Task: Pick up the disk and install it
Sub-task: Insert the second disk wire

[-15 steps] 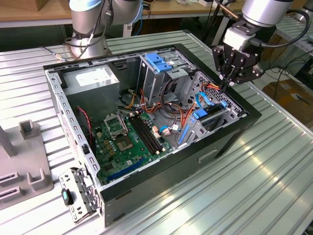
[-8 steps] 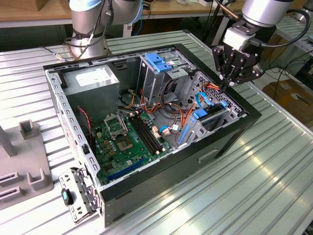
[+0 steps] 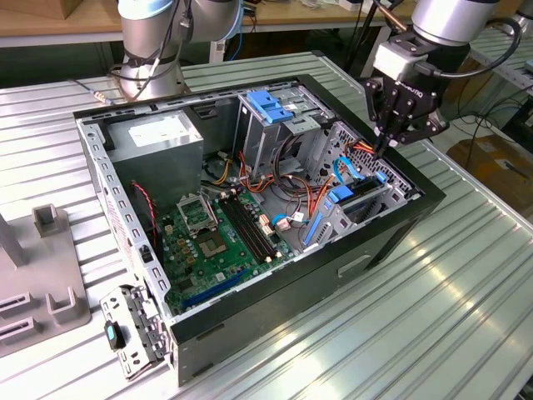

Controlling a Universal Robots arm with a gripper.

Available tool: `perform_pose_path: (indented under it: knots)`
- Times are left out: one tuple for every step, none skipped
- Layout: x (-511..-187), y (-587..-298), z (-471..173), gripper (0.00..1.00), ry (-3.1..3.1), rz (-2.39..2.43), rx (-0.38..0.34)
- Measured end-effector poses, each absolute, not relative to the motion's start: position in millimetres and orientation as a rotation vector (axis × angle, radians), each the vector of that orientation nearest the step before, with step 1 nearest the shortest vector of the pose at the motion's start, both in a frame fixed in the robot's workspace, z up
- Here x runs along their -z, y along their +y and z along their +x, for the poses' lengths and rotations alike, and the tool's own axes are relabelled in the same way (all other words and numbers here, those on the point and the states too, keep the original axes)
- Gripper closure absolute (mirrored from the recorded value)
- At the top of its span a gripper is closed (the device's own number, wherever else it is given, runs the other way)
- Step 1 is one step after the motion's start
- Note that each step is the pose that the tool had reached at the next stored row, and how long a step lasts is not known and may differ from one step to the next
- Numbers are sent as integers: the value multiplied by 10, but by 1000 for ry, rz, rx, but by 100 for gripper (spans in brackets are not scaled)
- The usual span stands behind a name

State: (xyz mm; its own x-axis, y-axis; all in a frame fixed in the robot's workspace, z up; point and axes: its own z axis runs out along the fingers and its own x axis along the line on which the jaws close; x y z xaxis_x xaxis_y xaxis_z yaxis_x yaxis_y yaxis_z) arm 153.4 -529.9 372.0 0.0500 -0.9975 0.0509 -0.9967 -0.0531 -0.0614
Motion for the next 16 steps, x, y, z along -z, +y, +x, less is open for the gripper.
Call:
perform_pose_path:
  knots:
    - [-3718,-5299,1534,84,2181,-2246,124]
    - [-3716,-5299,1534,84,2204,-2224,125]
    - [-3715,-5299,1534,84,2215,-2214,125]
    - [-3714,-5299,1534,84,2226,-2203,125]
    - [-3713,-5300,1534,84,2240,-2189,125]
    - [-3713,-5300,1534,84,2241,-2189,125]
    - [-3712,-5300,1534,84,2241,-2189,124]
    - [-3712,-5300,1534,84,2241,-2188,124]
    - [-3712,-5300,1534,84,2241,-2188,124]
    - [-3712,-5300,1533,84,2241,-2188,124]
    - [-3711,-5300,1531,84,2241,-2188,124]
    - [-3711,-5300,1529,84,2241,-2188,124]
    - [-3711,-5300,1528,84,2241,-2189,124]
    - [-3712,-5300,1514,84,2241,-2188,124]
    - [-3712,-5301,1506,84,2241,-2188,124]
    - [-3712,-5301,1506,84,2241,-2188,124]
